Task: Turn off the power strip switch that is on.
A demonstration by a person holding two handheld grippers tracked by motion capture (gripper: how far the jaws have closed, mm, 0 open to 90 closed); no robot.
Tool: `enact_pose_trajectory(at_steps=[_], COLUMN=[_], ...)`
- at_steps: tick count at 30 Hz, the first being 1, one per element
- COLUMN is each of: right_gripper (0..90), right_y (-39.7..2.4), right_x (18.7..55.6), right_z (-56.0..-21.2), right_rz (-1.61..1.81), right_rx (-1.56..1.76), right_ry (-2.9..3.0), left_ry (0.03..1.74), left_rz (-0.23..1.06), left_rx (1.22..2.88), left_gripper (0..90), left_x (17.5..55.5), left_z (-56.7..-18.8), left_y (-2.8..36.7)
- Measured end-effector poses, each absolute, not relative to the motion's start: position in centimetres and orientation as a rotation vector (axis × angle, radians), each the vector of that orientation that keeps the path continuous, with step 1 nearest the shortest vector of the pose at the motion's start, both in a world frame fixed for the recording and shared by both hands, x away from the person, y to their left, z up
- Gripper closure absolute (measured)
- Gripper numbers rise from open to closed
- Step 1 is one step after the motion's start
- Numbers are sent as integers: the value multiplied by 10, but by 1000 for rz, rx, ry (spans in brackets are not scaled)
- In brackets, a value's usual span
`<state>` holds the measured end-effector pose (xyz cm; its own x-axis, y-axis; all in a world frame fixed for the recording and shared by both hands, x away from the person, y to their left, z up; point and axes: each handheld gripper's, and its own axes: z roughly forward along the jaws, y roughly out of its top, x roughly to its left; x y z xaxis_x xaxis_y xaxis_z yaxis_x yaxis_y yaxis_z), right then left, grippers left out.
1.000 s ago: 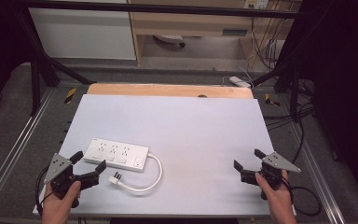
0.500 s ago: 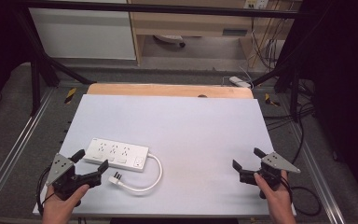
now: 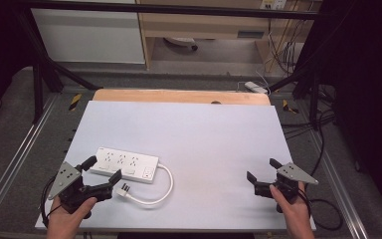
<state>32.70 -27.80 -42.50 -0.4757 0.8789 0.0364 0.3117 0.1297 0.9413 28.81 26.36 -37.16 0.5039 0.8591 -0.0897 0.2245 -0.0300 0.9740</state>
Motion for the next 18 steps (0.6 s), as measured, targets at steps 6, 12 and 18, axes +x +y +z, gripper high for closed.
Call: enact_pose_trajectory(at_steps=[6,12,18], right_gripper=[22,21,19], right_y=[-277,-276,-273], right_x=[327,328,326], right_z=[-425,-427,-426], right_rz=[1346,1338,1339], right_rx=[1150,1150,1135], right_ry=[1868,1885,1893], left_ry=[959,965,964], left_rz=[649,630,674], left_rx=[1561,1572,1592], left_gripper=[42,43,44], left_x=[292,297,300], left_z=[-366,-362,-358], left_y=[263,262,259])
